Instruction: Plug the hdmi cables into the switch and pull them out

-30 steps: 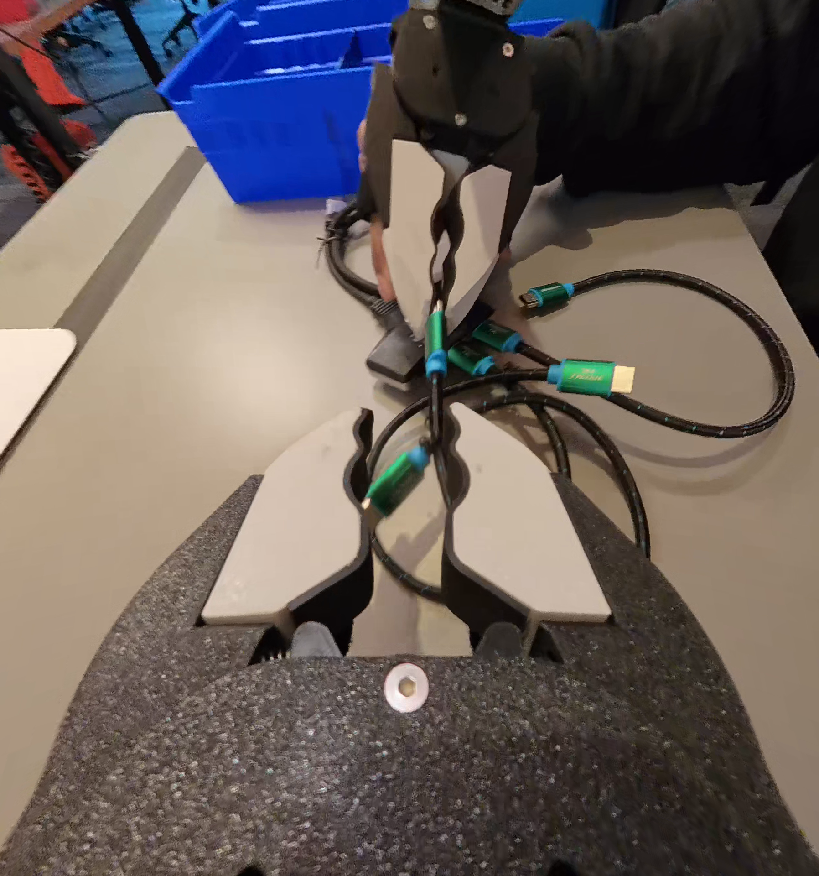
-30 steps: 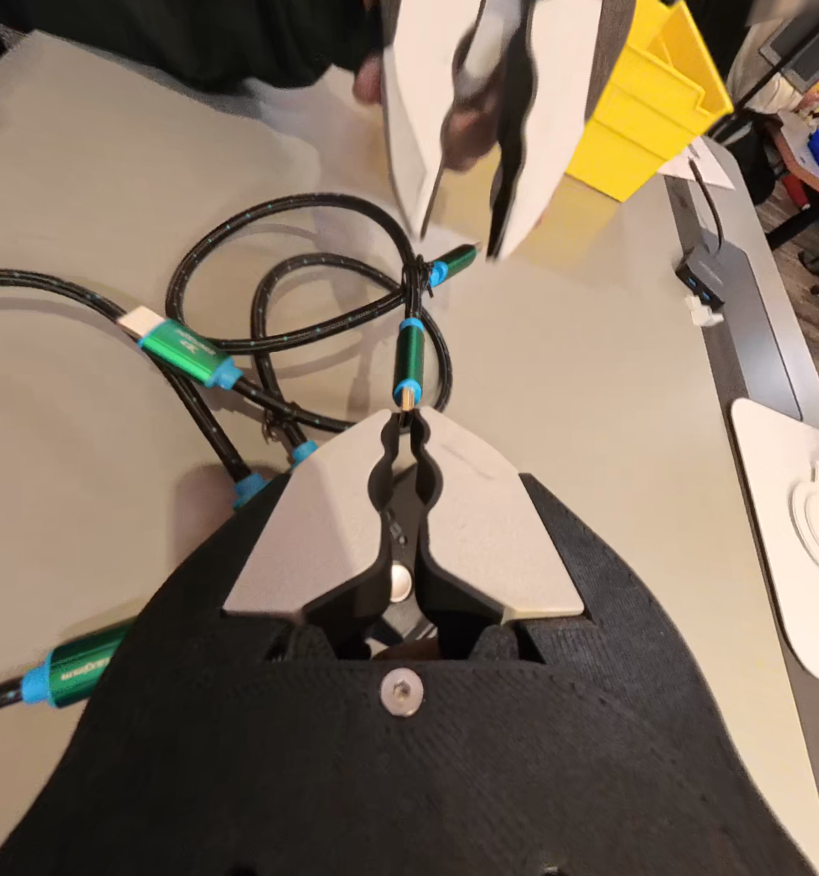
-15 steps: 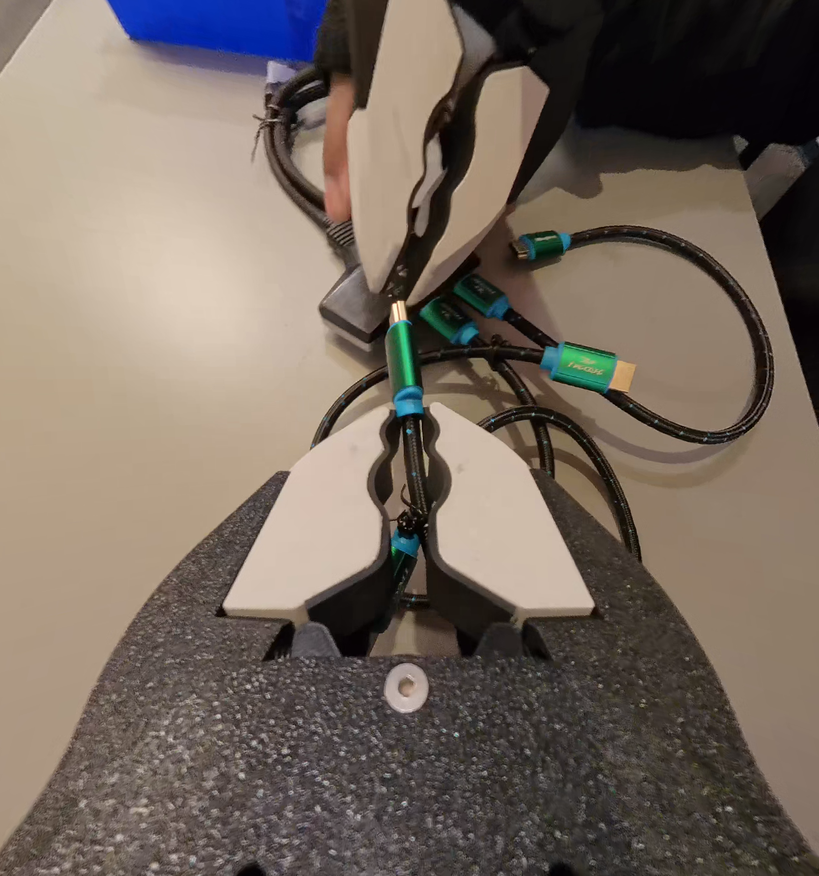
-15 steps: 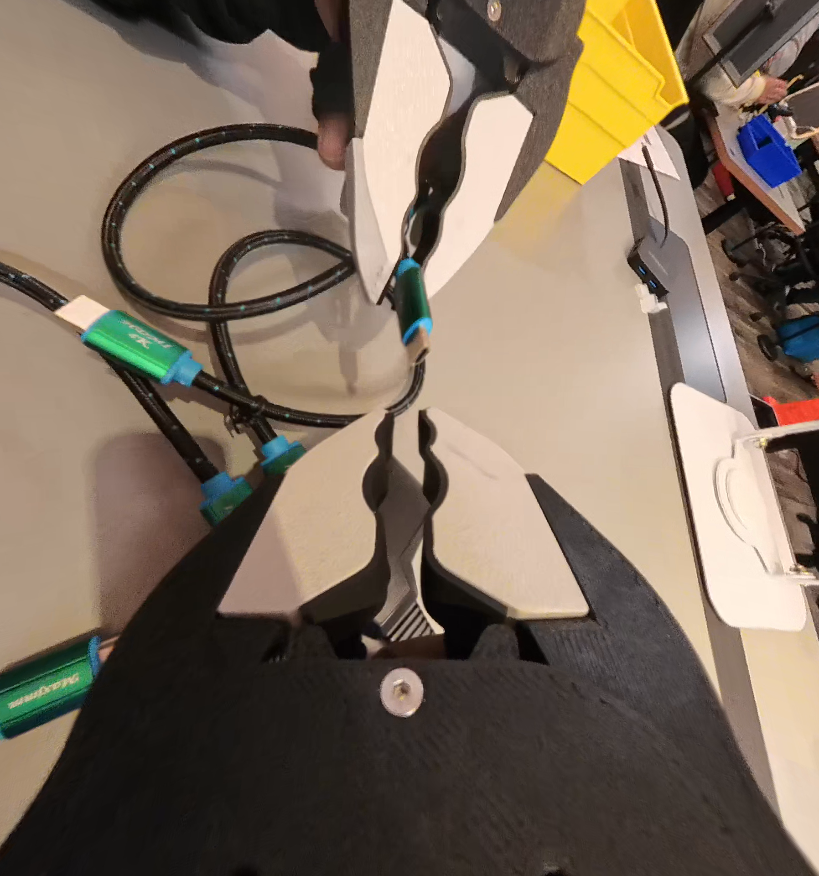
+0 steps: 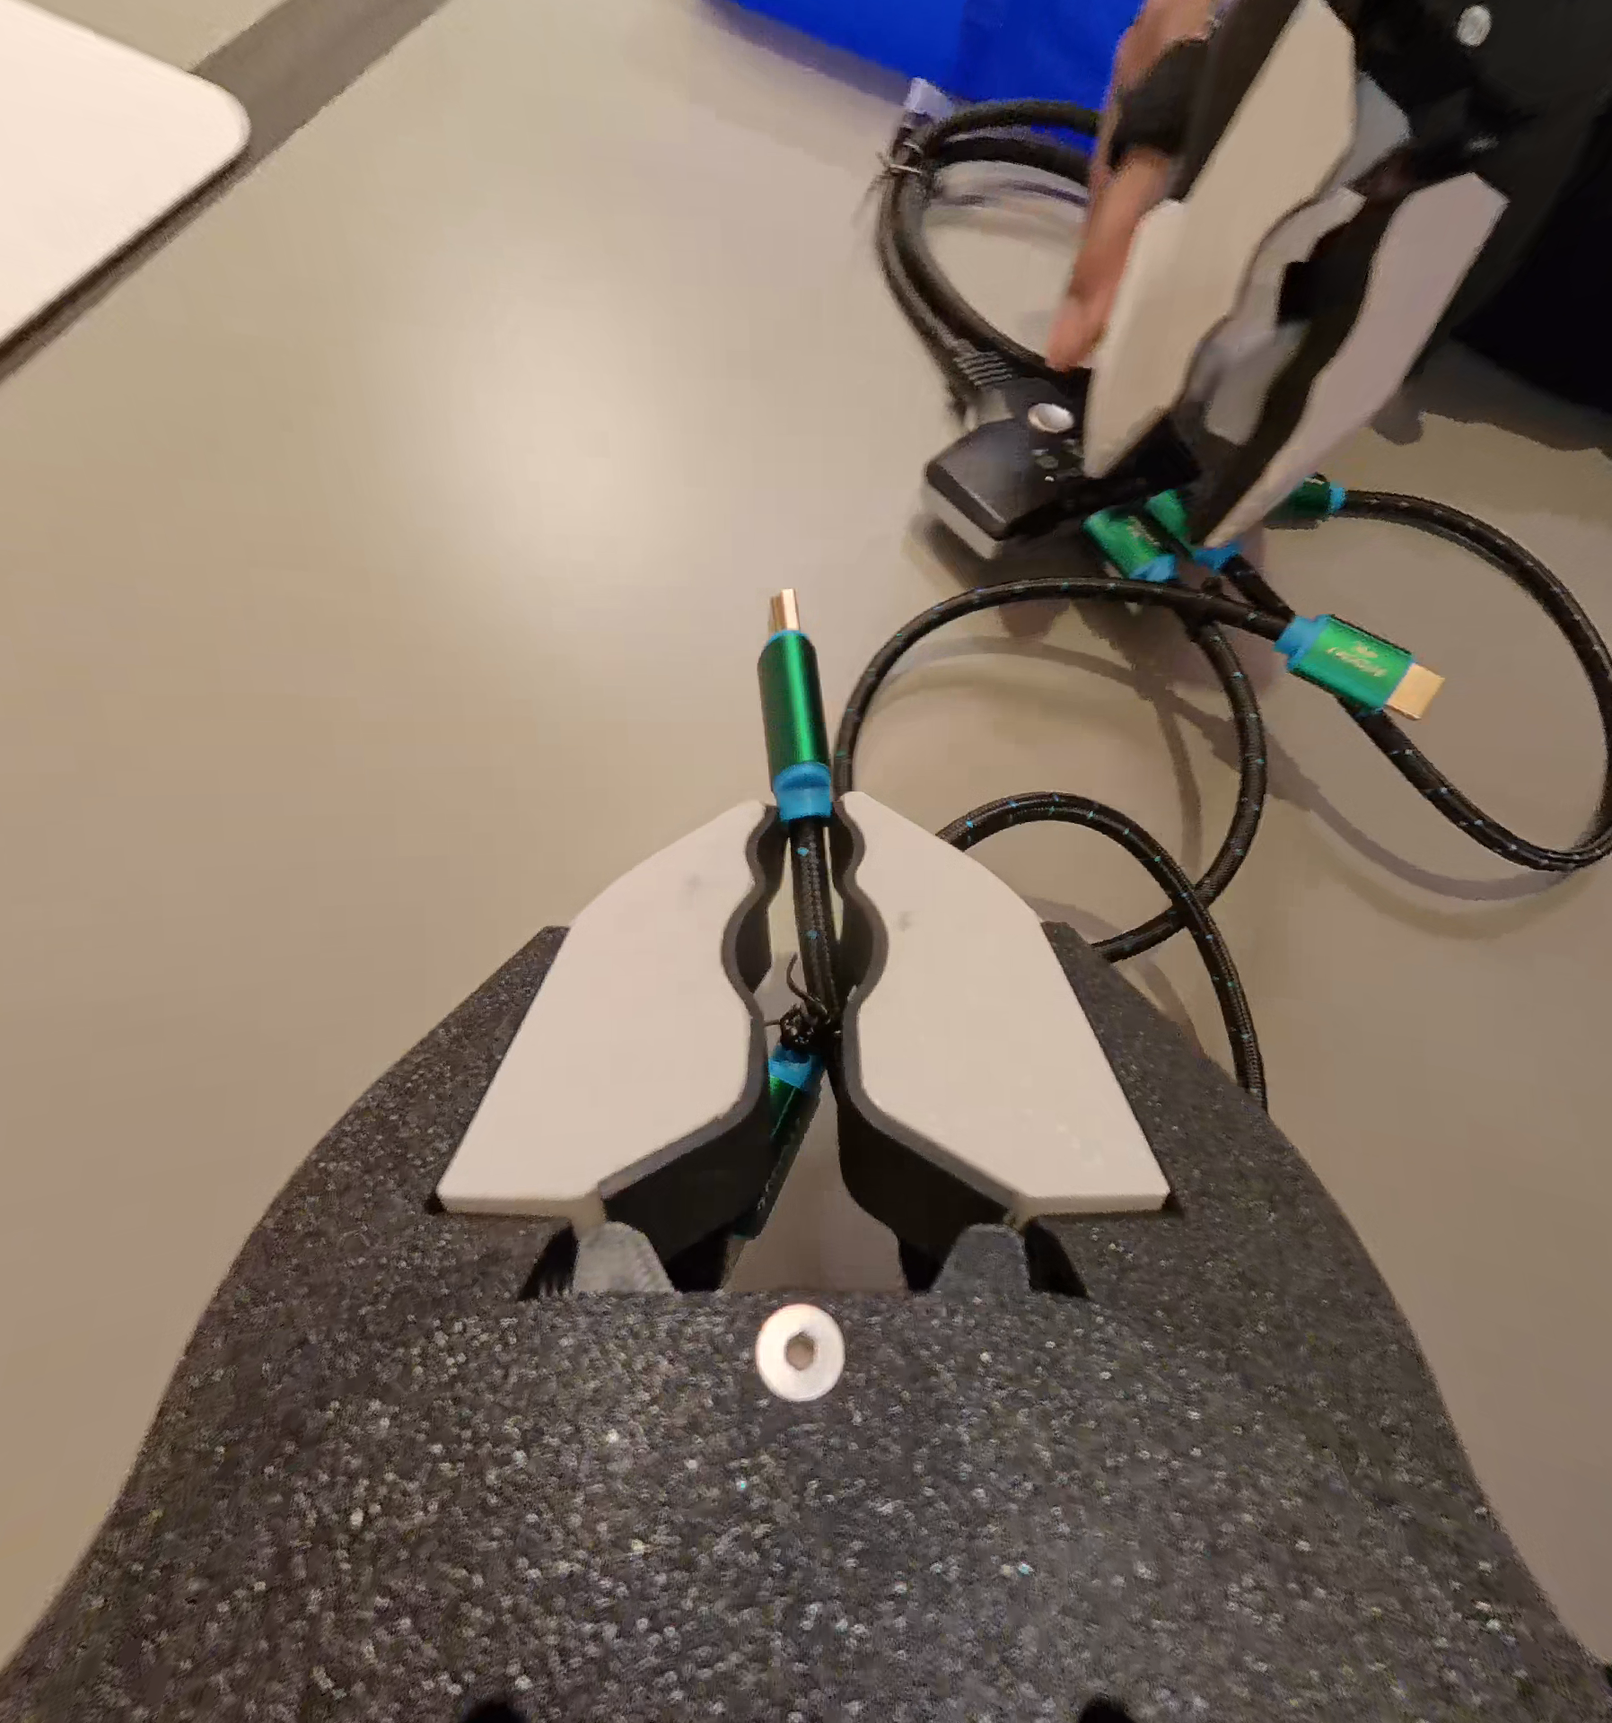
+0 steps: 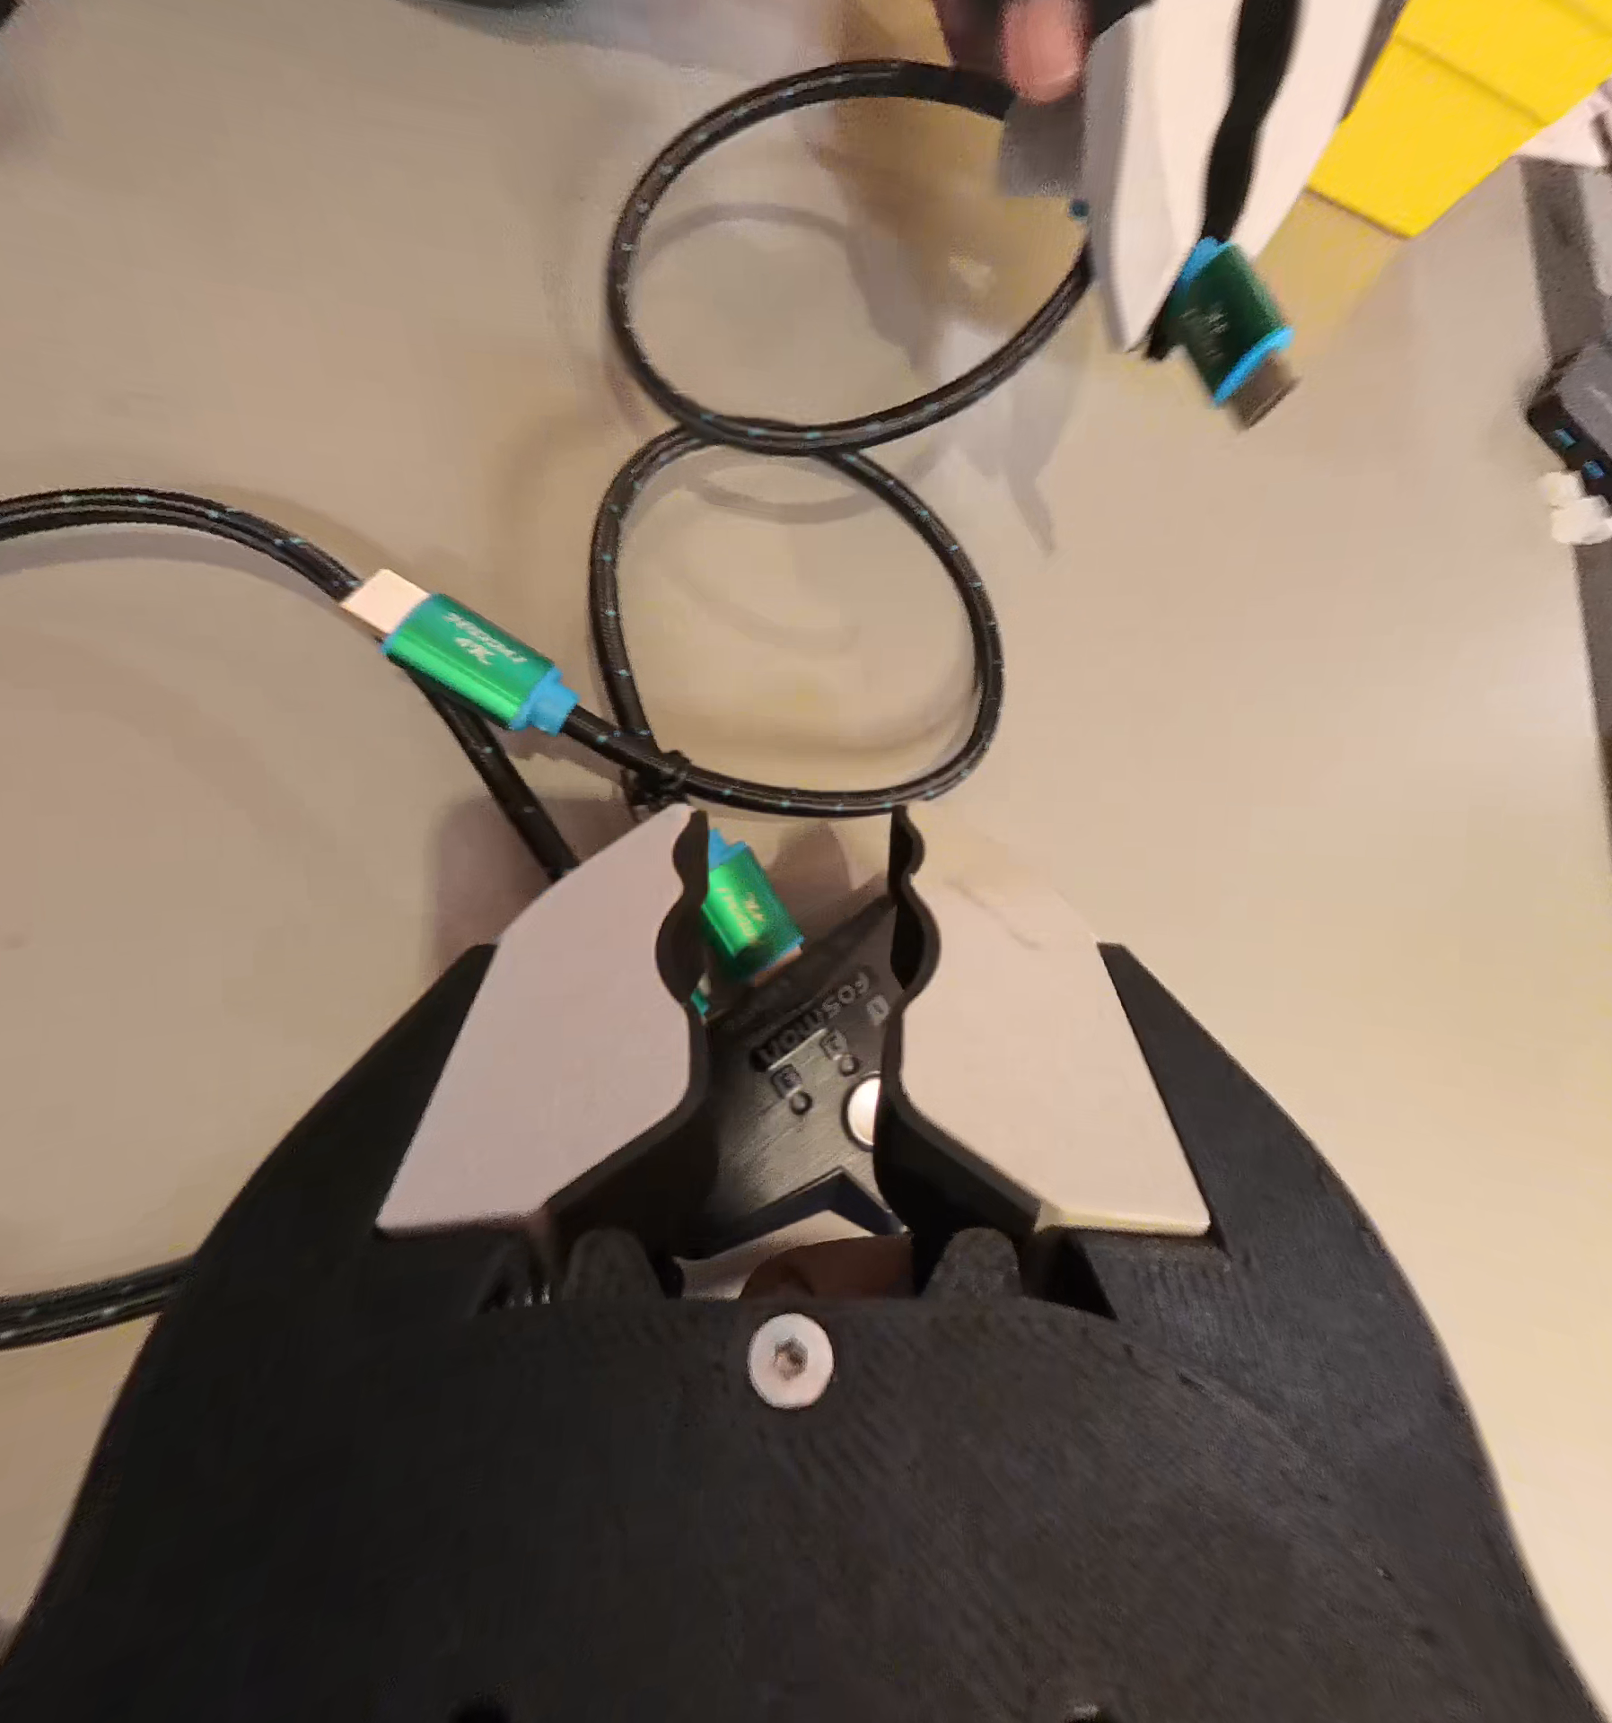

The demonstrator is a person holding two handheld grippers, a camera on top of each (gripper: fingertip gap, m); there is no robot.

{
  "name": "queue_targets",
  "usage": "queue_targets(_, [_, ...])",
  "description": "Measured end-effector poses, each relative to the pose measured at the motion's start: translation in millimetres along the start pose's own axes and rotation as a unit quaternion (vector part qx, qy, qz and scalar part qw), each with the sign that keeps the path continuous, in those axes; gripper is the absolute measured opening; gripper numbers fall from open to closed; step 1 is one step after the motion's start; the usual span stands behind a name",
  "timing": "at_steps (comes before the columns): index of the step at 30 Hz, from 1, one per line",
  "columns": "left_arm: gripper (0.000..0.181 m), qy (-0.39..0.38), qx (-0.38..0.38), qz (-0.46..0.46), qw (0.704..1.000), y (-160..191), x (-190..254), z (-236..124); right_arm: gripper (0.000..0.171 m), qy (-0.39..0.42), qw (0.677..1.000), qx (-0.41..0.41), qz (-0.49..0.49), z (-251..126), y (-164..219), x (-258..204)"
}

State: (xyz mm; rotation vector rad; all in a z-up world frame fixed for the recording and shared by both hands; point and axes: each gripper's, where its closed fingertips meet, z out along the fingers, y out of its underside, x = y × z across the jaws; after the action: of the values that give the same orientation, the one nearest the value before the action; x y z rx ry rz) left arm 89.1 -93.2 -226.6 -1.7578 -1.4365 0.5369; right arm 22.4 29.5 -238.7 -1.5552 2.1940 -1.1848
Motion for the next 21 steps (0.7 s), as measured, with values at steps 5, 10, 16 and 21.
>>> queue_targets(5, [0.009,-0.043,-0.005,-0.030,0.999,7.3,-19.6,-13.0,0.052,-0.051,0.998,-0.035,0.008,2.2,4.4,-20.4])
queue_targets(10, [0.010,-0.049,-0.019,-0.040,0.998,13.2,-23.2,-10.1,0.069,-0.087,0.996,-0.035,0.005,11.4,-11.4,-42.3])
queue_targets(16, [0.010,-0.048,-0.019,-0.044,0.998,13.6,-23.6,-9.1,0.055,-0.111,0.992,-0.062,0.004,28.8,-14.4,-60.8])
queue_targets(21, [0.010,-0.048,-0.010,-0.048,0.998,10.0,-23.6,-8.0,0.045,-0.111,0.991,-0.074,-0.003,28.6,-18.6,-68.3])
